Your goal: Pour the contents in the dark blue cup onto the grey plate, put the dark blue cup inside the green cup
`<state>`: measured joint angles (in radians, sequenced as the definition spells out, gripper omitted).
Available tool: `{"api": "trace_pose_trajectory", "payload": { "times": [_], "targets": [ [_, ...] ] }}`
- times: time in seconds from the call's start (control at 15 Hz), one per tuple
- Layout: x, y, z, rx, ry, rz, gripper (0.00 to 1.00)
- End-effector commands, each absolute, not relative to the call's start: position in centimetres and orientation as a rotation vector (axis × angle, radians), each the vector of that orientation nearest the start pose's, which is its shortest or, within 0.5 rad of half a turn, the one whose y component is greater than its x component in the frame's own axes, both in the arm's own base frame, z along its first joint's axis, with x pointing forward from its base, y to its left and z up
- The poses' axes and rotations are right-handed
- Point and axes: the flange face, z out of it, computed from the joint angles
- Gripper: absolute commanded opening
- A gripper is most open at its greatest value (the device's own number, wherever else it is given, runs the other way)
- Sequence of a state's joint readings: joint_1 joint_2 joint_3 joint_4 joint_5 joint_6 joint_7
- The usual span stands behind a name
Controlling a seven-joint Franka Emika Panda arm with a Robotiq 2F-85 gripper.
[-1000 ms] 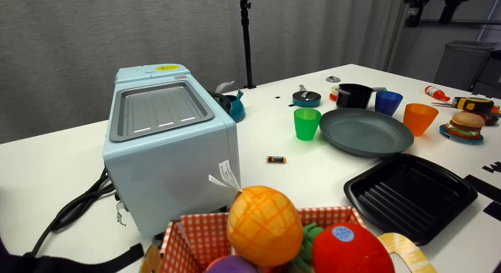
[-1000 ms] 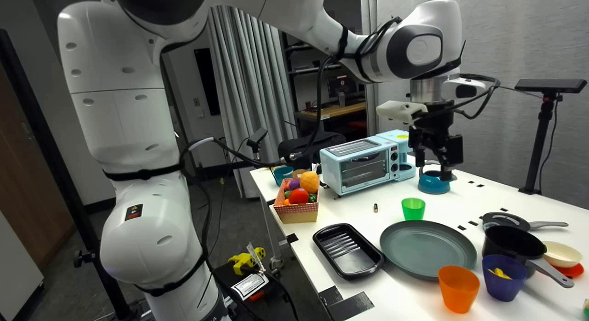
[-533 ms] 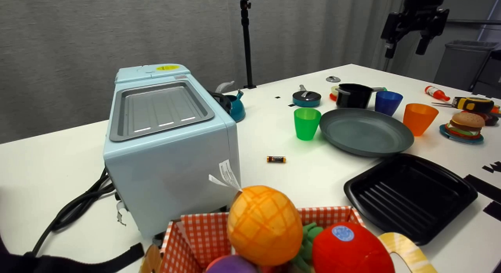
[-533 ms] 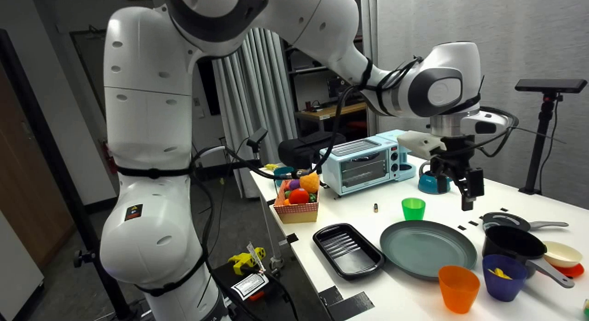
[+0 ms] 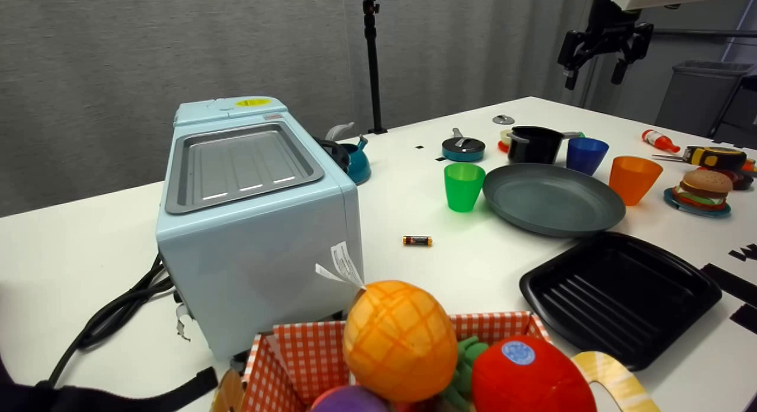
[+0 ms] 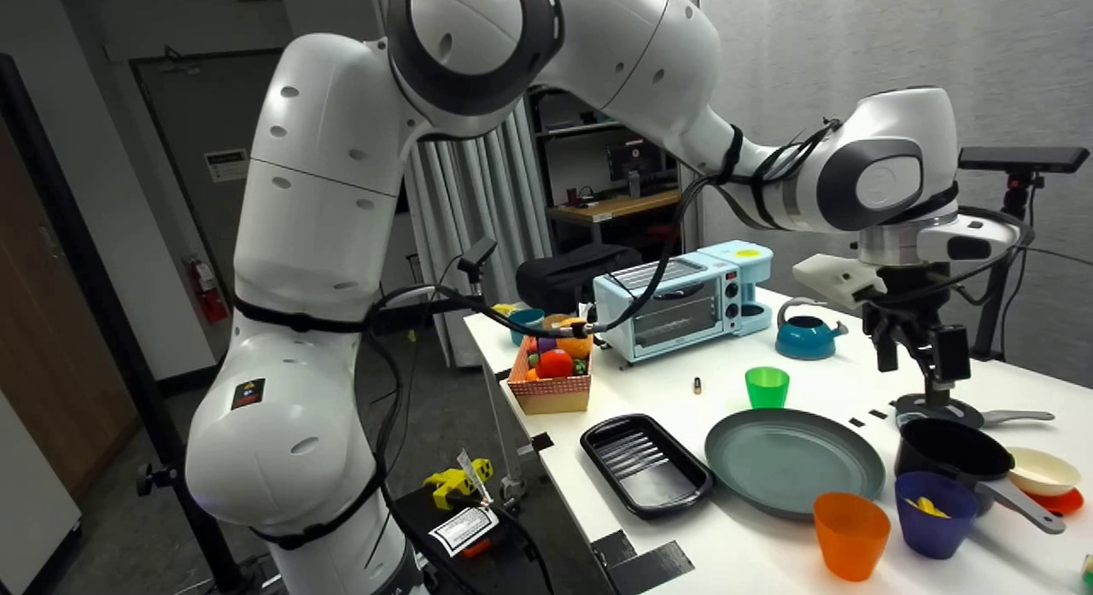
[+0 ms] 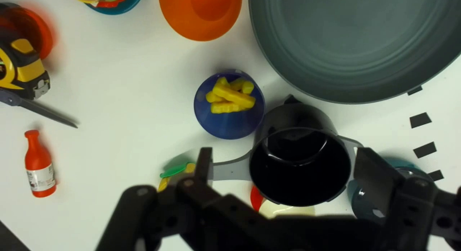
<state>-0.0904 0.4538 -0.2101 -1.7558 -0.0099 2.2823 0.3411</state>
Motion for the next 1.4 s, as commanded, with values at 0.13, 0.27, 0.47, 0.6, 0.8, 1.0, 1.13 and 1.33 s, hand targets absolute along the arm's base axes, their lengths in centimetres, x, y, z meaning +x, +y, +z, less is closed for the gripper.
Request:
{"api": "trace_pose_trajectory", "payload": {
  "times": [0.13, 0.27, 0.47, 0.6, 0.8, 1.0, 1.13, 1.33],
  "targets": [
    [64.5, -19.1, 32.2, -3.085, 0.996, -0.143, 1.00],
    [64.6, -19.1, 32.3, -3.085, 0.998, -0.145, 1.00],
    [64.6, -19.1, 32.3, -3.084, 1.000, -0.147, 1.00],
    [64.9, -19.3, 31.5, -3.087, 1.024, -0.143, 1.00],
    [65.1, -20.0, 29.9, -3.107, 1.041, -0.122, 1.00],
    [65.0, -20.8, 27.7, -3.122, 1.067, -0.068, 1.00],
    [64.9, -21.4, 26.1, -3.137, 1.083, -0.029, 1.00],
    [65.0, -22.1, 23.8, -3.164, 1.094, 0.030, 1.00]
  ]
}}
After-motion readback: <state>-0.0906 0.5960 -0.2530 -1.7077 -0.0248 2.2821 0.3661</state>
